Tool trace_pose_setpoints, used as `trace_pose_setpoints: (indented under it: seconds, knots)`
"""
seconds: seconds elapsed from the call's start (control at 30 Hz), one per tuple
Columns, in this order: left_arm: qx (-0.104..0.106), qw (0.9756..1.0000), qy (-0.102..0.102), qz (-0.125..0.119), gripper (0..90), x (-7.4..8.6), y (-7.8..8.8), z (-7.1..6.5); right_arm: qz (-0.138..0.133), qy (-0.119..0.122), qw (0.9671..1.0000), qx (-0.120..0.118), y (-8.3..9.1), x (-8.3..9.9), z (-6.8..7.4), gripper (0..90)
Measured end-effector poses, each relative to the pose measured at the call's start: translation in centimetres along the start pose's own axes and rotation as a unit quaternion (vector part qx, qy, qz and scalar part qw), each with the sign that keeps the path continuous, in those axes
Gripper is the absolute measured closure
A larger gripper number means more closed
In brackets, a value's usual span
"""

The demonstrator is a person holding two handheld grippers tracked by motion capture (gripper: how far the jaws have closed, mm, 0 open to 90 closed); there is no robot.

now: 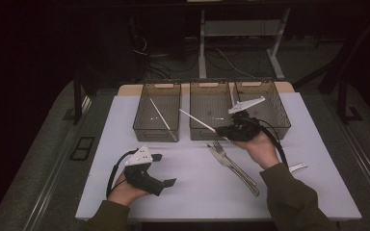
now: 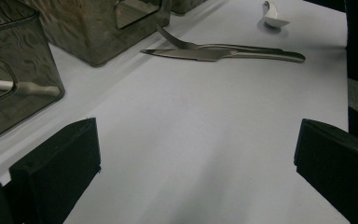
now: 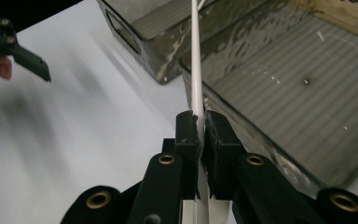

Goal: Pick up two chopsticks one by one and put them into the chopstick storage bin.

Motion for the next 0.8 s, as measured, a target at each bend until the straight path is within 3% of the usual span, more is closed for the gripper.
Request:
trace_pose_setpoints:
  seconds: [0.3,0.8]
  knots:
    - [0.001,1.0000,0.001,-0.002,0.0,-0.1,0.0,0.0,0.008,-0.004,1.0000,0.000,-3.4,-3.4,1.5,84.0]
    - [0.004,1.0000,-0.004,-0.007,0.0,-0.2,0.1,-0.1,0.031,-0.026,0.9989,0.023,-9.0,-7.8,1.7,83.9]
Point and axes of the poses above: each handheld gripper's, and its own axes: y roughly backward along the jaws, x roughly out of its underside, z roughly to its left, the point moved 8 cm from there along -y, roughly forward along the jaws, and after that the axes turned 5 degrees about x, right-handed, at the moved point
